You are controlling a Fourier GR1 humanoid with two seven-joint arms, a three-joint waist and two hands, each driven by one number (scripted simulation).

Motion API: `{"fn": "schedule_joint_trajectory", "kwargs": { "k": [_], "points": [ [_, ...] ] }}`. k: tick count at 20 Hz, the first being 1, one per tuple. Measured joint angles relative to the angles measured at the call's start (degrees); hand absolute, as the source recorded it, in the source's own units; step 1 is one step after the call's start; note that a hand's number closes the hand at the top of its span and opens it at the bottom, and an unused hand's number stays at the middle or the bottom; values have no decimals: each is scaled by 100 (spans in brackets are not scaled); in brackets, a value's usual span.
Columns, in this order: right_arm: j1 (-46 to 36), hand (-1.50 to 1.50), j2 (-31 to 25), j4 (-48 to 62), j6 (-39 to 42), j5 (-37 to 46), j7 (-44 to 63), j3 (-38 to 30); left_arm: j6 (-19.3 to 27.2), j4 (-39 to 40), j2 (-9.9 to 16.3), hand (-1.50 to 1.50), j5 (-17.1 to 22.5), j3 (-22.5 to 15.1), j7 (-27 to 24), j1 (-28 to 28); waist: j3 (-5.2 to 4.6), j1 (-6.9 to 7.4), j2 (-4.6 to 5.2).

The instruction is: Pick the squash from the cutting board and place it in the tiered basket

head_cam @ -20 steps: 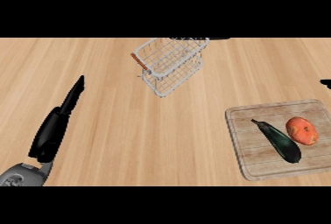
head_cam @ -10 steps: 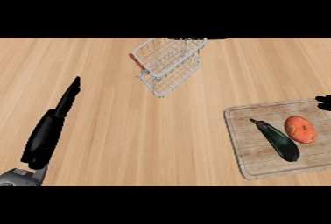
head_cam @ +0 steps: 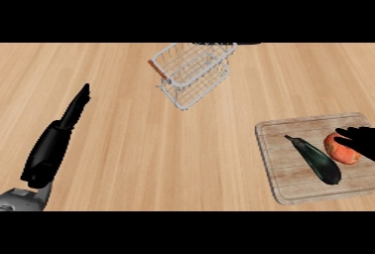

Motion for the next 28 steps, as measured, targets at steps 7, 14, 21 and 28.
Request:
{"fn": "schedule_joint_trajectory", "kwargs": {
  "k": [7,14,21,28],
  "points": [
    [107,-150,570,130,-349,1152,388,278,-127,123,-267,0,-228,87,-153,106,0,26,6],
    [-103,-150,668,760,-236,1833,-28,226,-297,72,-508,0,-475,240,-3,28,0,41,9],
    [-111,-150,934,1325,-459,2498,-422,138,-514,55,-700,0,-670,447,-82,155,0,38,8],
    [-394,-150,1225,1836,-878,2637,-812,-342,-658,-75,-846,0,-826,573,-135,339,1,43,8]
  ]
}}
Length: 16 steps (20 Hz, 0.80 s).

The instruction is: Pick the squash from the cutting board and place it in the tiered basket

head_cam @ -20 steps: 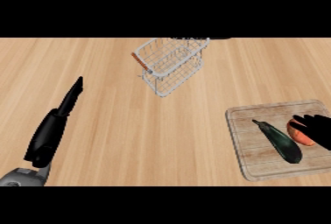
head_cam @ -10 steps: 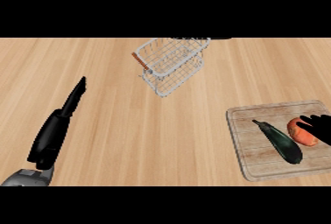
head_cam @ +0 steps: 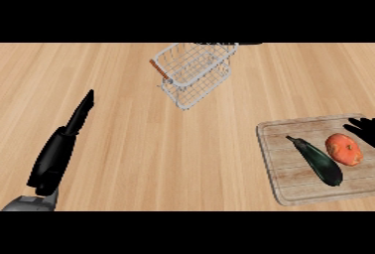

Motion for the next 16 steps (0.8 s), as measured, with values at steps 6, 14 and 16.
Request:
{"fn": "schedule_joint_trajectory", "kwargs": {
  "k": [6,14,16],
  "points": [
    [-337,-150,331,413,78,265,-172,-143,-248,138,-172,0,-130,231,-57,-93,-3,1,1],
    [-713,-150,745,1340,-216,779,-465,-141,-392,248,-428,0,-387,406,-171,-61,-2,9,3],
    [-814,-150,827,1485,-257,850,-519,-194,-464,170,-473,0,-450,438,-41,-130,-1,7,3]
  ]
}}
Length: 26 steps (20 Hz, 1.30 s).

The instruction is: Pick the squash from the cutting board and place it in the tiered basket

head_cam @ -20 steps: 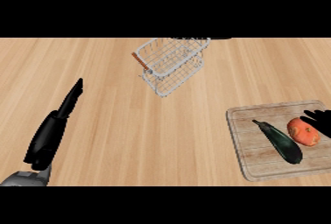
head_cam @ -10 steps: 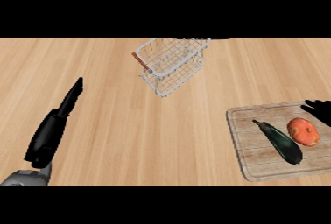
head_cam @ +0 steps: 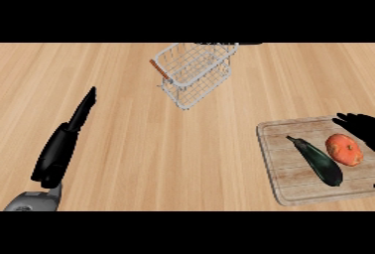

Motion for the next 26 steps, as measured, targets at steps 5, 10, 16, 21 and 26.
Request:
{"fn": "schedule_joint_trajectory", "kwargs": {
  "k": [5,10,16,21,26],
  "points": [
    [-252,-150,246,492,-215,226,-110,-42,-130,49,-132,0,-115,122,153,-187,-1,0,0],
    [-346,-150,365,866,-345,377,-257,-116,-239,-150,-221,0,-229,190,184,-52,-1,3,-1],
    [-459,150,532,1120,-369,518,-497,6,-388,-91,-237,0,-202,361,58,-45,-21,-9,-8],
    [-524,150,633,1223,-675,470,-919,-18,-433,-223,-312,0,-241,371,170,-18,-43,-6,-16],
    [-541,150,683,1187,-1031,342,-1321,-148,-448,-136,-395,0,-328,394,248,-179,-29,-19,-12]
  ]
}}
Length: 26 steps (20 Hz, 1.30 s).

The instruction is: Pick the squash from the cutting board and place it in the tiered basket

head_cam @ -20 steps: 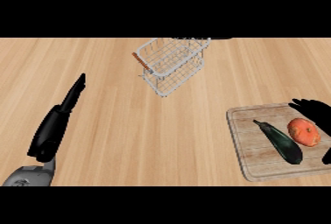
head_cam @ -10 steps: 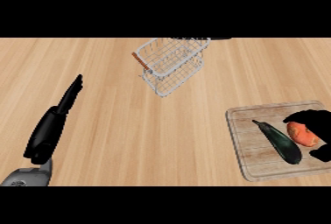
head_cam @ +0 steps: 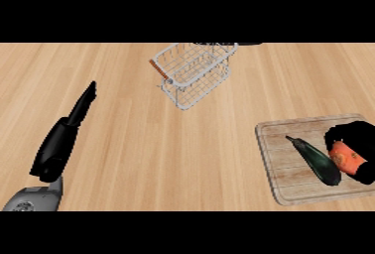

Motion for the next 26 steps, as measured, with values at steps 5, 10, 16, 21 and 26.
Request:
{"fn": "schedule_joint_trajectory", "kwargs": {
  "k": [5,10,16,21,26],
  "points": [
    [189,150,101,-516,-116,-263,19,-269,29,-152,-77,0,-102,-25,43,139,17,-29,-9],
    [502,150,681,-636,-235,-224,2058,-1074,98,-173,-51,0,-121,74,79,283,0,-328,-78],
    [814,150,1554,-1590,-405,-130,4290,-1699,127,-183,9,0,-119,184,70,402,-26,-489,-144],
    [747,150,2607,-3164,-289,-311,5550,-1604,85,-184,11,0,-103,162,8,484,-21,-415,-154],
    [612,150,3061,-5111,540,70,6694,-831,26,-197,21,0,-73,152,-25,428,-13,-274,-118]
  ]
}}
